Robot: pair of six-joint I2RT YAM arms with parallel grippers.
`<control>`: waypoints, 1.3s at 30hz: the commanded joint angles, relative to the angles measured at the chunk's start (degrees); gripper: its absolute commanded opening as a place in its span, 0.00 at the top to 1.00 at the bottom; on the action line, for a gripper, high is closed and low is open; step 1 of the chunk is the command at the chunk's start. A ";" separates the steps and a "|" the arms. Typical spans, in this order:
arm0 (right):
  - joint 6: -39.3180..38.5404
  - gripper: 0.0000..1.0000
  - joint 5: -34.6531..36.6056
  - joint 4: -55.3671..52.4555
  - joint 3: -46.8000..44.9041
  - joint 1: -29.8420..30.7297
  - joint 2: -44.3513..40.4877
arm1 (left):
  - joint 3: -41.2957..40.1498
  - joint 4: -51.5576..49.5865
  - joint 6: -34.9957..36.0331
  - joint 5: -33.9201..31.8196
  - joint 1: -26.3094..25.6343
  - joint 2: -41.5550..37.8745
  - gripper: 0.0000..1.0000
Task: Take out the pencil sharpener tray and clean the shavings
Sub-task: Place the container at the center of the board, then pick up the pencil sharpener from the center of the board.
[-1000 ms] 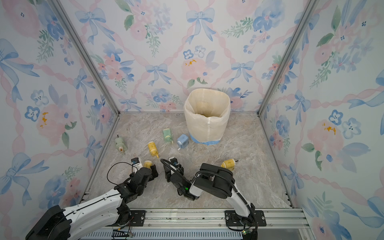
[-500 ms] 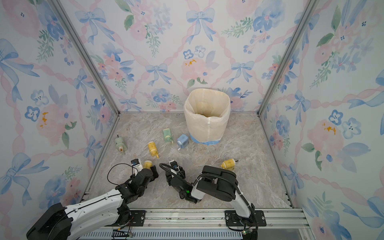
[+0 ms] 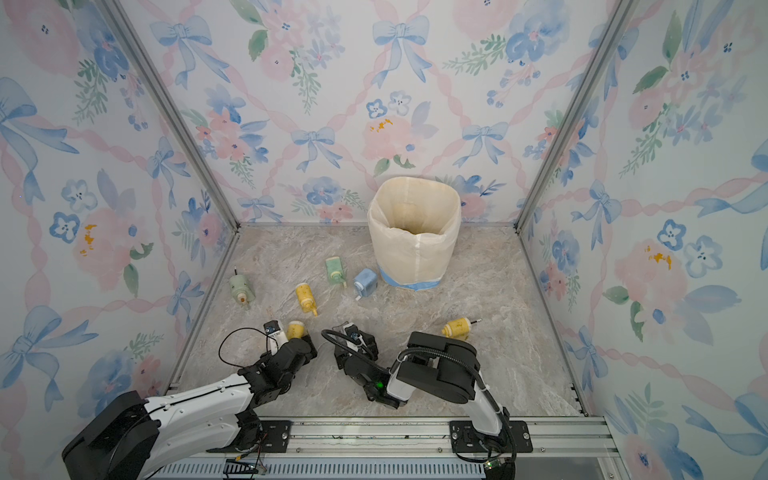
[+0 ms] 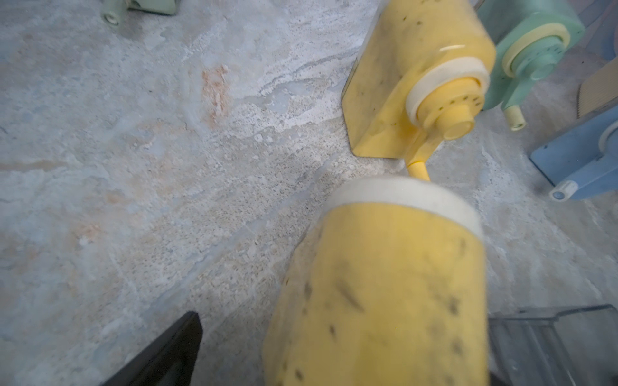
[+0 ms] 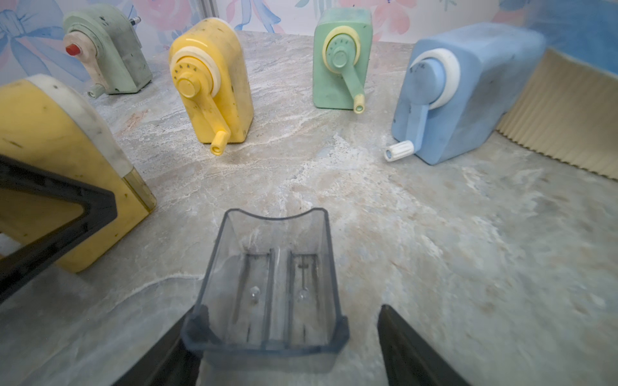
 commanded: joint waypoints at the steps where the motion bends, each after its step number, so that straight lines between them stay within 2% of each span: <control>1: -0.11 0.20 2.74 3.44 -2.01 -0.01 -2.87 | 0.38 0.84 0.34 -1.57 -0.58 1.13 0.02; 5: 0.52 0.20 3.49 5.75 -4.57 -1.05 -4.74 | 1.59 2.39 2.00 -1.50 -0.64 4.22 0.06; 9: 1.57 0.20 2.72 5.76 -7.09 -3.03 -8.77 | 2.59 3.37 3.31 -1.58 -0.67 7.15 0.14; 23: 1.61 0.21 2.45 0.57 -11.47 -4.98 -18.84 | 2.80 7.96 6.75 -0.44 -0.71 9.53 0.38; 26: 1.43 0.21 2.43 -0.10 -11.48 -5.38 -19.64 | 3.54 8.12 7.89 0.31 -0.69 10.46 0.52; 33: 1.12 0.21 1.98 -3.78 -11.48 -6.40 -22.54 | 3.68 7.89 10.19 2.05 -0.70 7.56 0.64; 39: 1.58 0.20 -3.57 -10.51 -10.86 -9.15 -27.03 | 4.37 7.59 15.89 6.81 -0.68 2.13 0.79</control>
